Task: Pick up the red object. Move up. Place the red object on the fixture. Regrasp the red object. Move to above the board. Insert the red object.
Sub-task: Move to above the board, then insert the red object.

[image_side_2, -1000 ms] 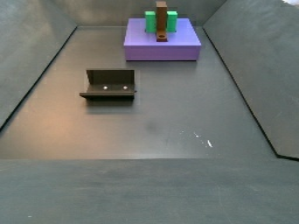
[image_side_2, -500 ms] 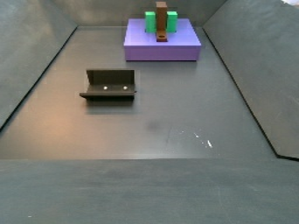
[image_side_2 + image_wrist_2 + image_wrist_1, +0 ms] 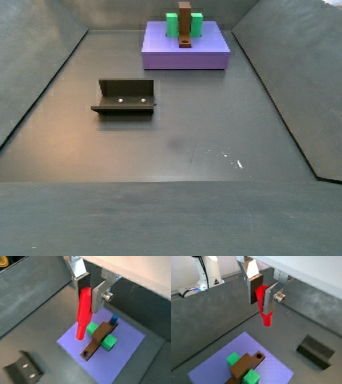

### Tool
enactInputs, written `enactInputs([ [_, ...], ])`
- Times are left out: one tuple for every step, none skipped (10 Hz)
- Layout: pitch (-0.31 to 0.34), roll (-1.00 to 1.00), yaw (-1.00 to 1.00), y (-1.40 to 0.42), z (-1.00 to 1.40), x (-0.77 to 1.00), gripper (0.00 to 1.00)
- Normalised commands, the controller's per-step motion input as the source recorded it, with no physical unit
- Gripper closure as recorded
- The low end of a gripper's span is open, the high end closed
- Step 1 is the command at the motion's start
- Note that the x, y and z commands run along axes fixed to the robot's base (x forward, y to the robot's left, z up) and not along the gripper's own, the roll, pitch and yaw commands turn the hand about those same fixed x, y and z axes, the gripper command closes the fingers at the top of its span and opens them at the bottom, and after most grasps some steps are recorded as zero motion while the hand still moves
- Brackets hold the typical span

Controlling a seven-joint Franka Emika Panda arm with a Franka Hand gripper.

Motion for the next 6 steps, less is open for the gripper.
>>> enactInputs([
  [0.02,-0.45,-0.03,0.02,0.0,-0.04,1.0],
  [-0.007,-0.24,-0.01,0.01,0.0,-0.04,1.0],
  [0.0,-0.1,0.0,0.0,-0.09,0.0,1.0],
  [0.0,-0.29,-0.02,0.09,-0.25,0.06,1.0],
  [0.017,-0.45,0.0,0.19,-0.26,0.13,1.0],
  [0.0,-0.48,0.0,0.13,-0.18,0.19,1.0],
])
